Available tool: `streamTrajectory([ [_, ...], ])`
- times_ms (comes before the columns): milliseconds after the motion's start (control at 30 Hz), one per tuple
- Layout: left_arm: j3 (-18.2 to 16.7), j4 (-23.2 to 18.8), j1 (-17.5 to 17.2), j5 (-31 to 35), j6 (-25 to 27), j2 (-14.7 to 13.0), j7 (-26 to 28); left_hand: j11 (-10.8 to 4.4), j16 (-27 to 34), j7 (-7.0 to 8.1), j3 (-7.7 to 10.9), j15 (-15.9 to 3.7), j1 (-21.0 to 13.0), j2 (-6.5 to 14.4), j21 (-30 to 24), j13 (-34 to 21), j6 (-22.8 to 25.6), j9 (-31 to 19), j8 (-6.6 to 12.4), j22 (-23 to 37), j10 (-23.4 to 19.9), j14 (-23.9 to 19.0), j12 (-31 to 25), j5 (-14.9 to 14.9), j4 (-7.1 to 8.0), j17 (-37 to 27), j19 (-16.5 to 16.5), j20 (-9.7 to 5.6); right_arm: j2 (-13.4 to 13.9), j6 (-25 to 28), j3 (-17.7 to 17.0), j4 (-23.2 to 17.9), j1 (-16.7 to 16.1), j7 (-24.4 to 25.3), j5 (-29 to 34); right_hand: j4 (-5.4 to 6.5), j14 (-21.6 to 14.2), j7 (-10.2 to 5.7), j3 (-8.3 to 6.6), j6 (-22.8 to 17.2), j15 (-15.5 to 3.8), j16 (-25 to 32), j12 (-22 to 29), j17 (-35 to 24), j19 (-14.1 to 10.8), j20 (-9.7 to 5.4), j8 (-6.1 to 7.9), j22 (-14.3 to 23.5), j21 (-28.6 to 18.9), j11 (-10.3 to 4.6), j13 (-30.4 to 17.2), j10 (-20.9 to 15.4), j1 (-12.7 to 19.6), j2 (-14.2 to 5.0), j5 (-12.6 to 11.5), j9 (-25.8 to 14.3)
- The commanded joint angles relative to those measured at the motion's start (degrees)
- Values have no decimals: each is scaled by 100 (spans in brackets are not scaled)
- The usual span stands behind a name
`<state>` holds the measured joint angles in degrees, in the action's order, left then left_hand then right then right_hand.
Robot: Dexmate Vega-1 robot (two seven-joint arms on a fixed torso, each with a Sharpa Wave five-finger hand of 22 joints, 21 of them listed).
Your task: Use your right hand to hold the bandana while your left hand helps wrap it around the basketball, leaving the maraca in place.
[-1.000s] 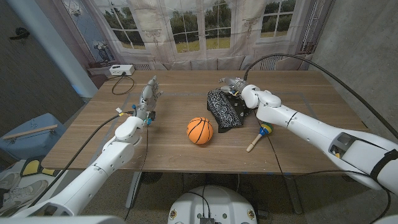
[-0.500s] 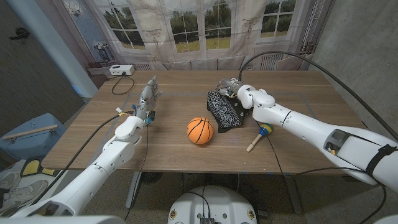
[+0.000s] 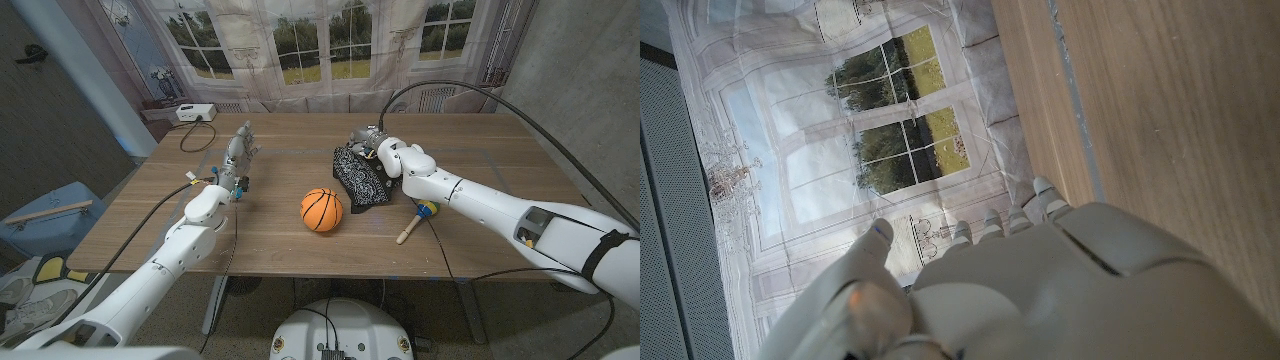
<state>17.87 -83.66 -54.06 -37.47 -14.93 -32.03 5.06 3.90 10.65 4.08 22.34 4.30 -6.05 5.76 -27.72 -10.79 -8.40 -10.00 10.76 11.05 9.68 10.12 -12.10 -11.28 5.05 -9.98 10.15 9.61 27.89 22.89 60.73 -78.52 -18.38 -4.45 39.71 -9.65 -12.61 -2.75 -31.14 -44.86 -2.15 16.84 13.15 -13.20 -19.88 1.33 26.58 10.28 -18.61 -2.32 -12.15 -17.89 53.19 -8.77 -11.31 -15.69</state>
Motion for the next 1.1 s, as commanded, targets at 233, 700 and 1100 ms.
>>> streamTrajectory([
  [233, 71, 50, 145, 33, 156, 9, 4, -2, 12, 32, 58, 34, 61, -2, 20, -30, -7, -17, -20, 27, 346, 307, 0, -44, -7, -27, 291, 29, -70, -1138, -923, 299, -684, 2087, -895, 111, -127, 24, 174, 1, -486, 138, 59, -118, -133, -117, 214, 31, -38, -29, -41, -220, 71, -90, -21, -185],
  [700, 168, 172, 348, 78, 227, 47, -92, 15, 11, 36, 66, 36, 62, -1, 38, -31, -8, -17, -19, 28, 357, 309, 5, -43, -12, -27, 292, 35, -586, -2611, -1749, 1043, -1171, 4659, -1781, 454, -131, -135, 458, 83, -605, 288, 96, -357, -94, -245, 587, 57, -31, -137, -79, -514, -139, -200, -144, -541],
  [1100, 354, -283, 493, 498, 923, -371, 129, 32, -15, 23, 265, 86, -369, 16, 134, -34, 384, -35, 128, 4, 433, 399, 17, 17, -396, -12, 328, 54, -846, -3719, -2258, 1262, -1321, 5037, -2695, 493, -137, -146, 462, 126, -591, 273, 97, -388, -80, -237, 751, 57, -25, -114, -94, -599, -152, -171, -221, -691],
])
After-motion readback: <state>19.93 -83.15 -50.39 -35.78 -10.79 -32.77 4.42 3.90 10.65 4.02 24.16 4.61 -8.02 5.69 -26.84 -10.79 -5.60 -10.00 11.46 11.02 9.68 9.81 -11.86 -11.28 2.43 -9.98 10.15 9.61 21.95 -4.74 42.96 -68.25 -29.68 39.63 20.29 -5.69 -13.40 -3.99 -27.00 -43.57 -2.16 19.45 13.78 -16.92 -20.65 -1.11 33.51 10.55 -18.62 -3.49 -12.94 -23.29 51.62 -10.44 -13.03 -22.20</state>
